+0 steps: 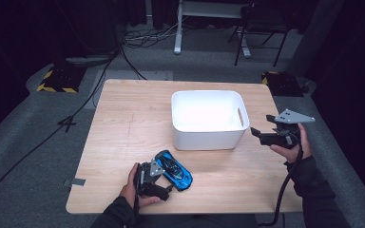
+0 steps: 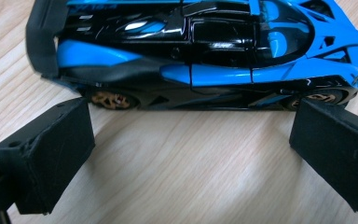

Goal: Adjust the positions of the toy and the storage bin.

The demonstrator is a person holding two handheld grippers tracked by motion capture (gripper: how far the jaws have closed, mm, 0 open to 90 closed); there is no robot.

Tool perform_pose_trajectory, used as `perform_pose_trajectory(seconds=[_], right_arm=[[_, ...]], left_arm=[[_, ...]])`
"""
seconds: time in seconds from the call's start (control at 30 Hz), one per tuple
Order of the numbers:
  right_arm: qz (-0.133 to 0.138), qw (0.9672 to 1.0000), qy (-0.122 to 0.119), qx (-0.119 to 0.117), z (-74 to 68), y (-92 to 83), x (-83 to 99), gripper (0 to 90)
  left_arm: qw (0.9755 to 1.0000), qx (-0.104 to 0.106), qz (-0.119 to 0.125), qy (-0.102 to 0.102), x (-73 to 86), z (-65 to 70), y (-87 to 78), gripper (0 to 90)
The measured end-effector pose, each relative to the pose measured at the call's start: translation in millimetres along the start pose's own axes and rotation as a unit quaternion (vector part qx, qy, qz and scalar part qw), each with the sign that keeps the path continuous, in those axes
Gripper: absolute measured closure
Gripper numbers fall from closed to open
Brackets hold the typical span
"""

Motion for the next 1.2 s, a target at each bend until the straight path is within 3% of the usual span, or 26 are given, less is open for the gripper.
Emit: perform_pose_trajectory(seconds=[0.03, 0.2, 0.33, 0.37, 0.4, 0.43, 0.5, 0.53, 0.6, 0.63, 0.67, 0.7, 0.73, 0.77, 0.8, 0.87, 0.9, 0.93, 0.97, 1.0, 1.03, 1.1, 1.13, 1.2], right_arm=[[0.001, 1.0000, -0.002, -0.003, 0.8, -5.3, 7.1, 18.8], [-0.002, 0.9999, -0.002, -0.016, -5.1, -9.3, 25.6, 18.8], [-0.009, 0.9995, -0.008, -0.029, -12.9, -5.8, 39.2, 18.7], [-0.011, 0.9989, -0.010, -0.046, -21.0, -1.9, 48.6, 18.7], [-0.011, 0.9989, -0.010, -0.046, -21.0, -1.9, 48.6, 18.7], [-0.019, 0.9979, -0.016, -0.060, -30.9, 3.1, 57.2, 18.5], [-0.020, 0.9972, -0.019, -0.069, -36.5, 5.5, 61.3, 18.5], [-0.027, 0.9951, -0.024, -0.092, -49.6, 11.0, 69.6, 18.5], [-0.030, 0.9940, -0.028, -0.101, -57.2, 14.1, 73.6, 18.4], [-0.041, 0.9908, -0.033, -0.124, -73.1, 21.1, 81.3, 18.5], [-0.041, 0.9908, -0.033, -0.124, -73.1, 21.1, 81.3, 18.5], [-0.055, 0.9864, -0.046, -0.148, -90.9, 28.5, 87.1, 18.5], [-0.055, 0.9864, -0.046, -0.148, -90.9, 28.5, 87.1, 18.5], [-0.059, 0.9844, -0.053, -0.157, -99.1, 32.2, 89.5, 18.5], [-0.069, 0.9792, -0.066, -0.179, -119.2, 39.9, 93.5, 18.5], [-0.074, 0.9758, -0.084, -0.188, -133.0, 45.8, 95.4, 18.4], [-0.079, 0.9744, -0.078, -0.195, -142.0, 47.7, 95.9, 18.4], [-0.079, 0.9744, -0.078, -0.195, -142.0, 47.7, 95.9, 18.4], [-0.087, 0.9720, -0.089, -0.199, -155.3, 53.3, 96.7, 18.4], [-0.087, 0.9720, -0.089, -0.199, -155.3, 53.3, 96.7, 18.4], [-0.088, 0.9701, -0.097, -0.205, -165.3, 58.3, 96.4, 18.3], [-0.088, 0.9700, -0.088, -0.209, -171.4, 60.4, 95.9, 17.5], [-0.091, 0.9692, -0.080, -0.214, -179.7, 63.1, 93.8, 16.9], [-0.087, 0.9687, -0.084, -0.217, -182.8, 65.1, 92.1, 16.8]], left_arm=[[0.9999, 0.000, -0.002, -0.012, -1.9, 2.7, 2.0, 0.0], [0.9998, -0.006, -0.008, -0.016, -5.2, 3.8, 3.9, 0.0], [1.0000, -0.007, -0.002, -0.007, -6.2, 2.9, 4.9, 0.0], [1.0000, -0.005, -0.003, -0.007, -4.7, 2.9, 3.9, 0.3], [1.0000, -0.005, -0.003, -0.007, -4.7, 2.9, 3.9, 0.5], [1.0000, 0.002, -0.002, -0.002, -2.4, 1.4, 2.1, 0.5], [0.9999, 0.015, -0.004, 0.003, 0.1, -0.6, 0.3, 0.5], [0.9997, 0.021, -0.001, 0.008, 3.8, -4.8, -2.3, 0.5], [0.9995, 0.027, 0.000, 0.015, 6.3, -7.9, -4.5, 0.6], [0.9993, 0.028, -0.001, 0.026, 12.3, -14.0, -10.0, 0.6], [0.9993, 0.028, -0.001, 0.026, 12.3, -14.0, -10.0, 0.6], [0.9989, 0.034, 0.001, 0.032, 19.2, -20.8, -15.6, 0.6], [0.9989, 0.034, 0.001, 0.032, 19.2, -20.8, -15.6, 0.6], [0.9992, 0.031, -0.001, 0.027, 25.2, -25.0, -20.8, 0.6], [0.9989, 0.035, 0.001, 0.031, 27.7, -27.8, -22.6, 0.6], [0.9995, 0.024, 0.002, 0.022, 37.5, -37.4, -31.0, 0.6], [0.9996, 0.022, 0.004, 0.019, 40.7, -40.9, -33.7, 0.6], [0.9996, 0.022, 0.004, 0.019, 40.7, -40.9, -33.7, 0.6], [0.9997, 0.017, 0.003, 0.015, 44.2, -44.6, -36.7, 0.6], [0.9999, 0.013, 0.003, 0.010, 47.4, -48.5, -39.4, 0.6], [1.0000, 0.000, 0.005, 0.000, 53.3, -55.9, -44.3, 0.6], [1.0000, -0.001, 0.002, -0.007, 55.8, -59.1, -46.7, 0.6], [0.9998, -0.013, 0.004, -0.016, 59.1, -65.4, -49.4, 0.6], [0.9997, -0.014, 0.005, -0.022, 59.6, -67.1, -49.8, 0.6]])
Point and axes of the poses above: each handheld gripper's, and its own axes: y roughly forward along the jaws, x roughly out of its underside, z roughly to its right, the point moved 3 cm from there along y, roughly forward along the jaws, and after that the axes turned 1 degree about y, right-handed, at the moved point
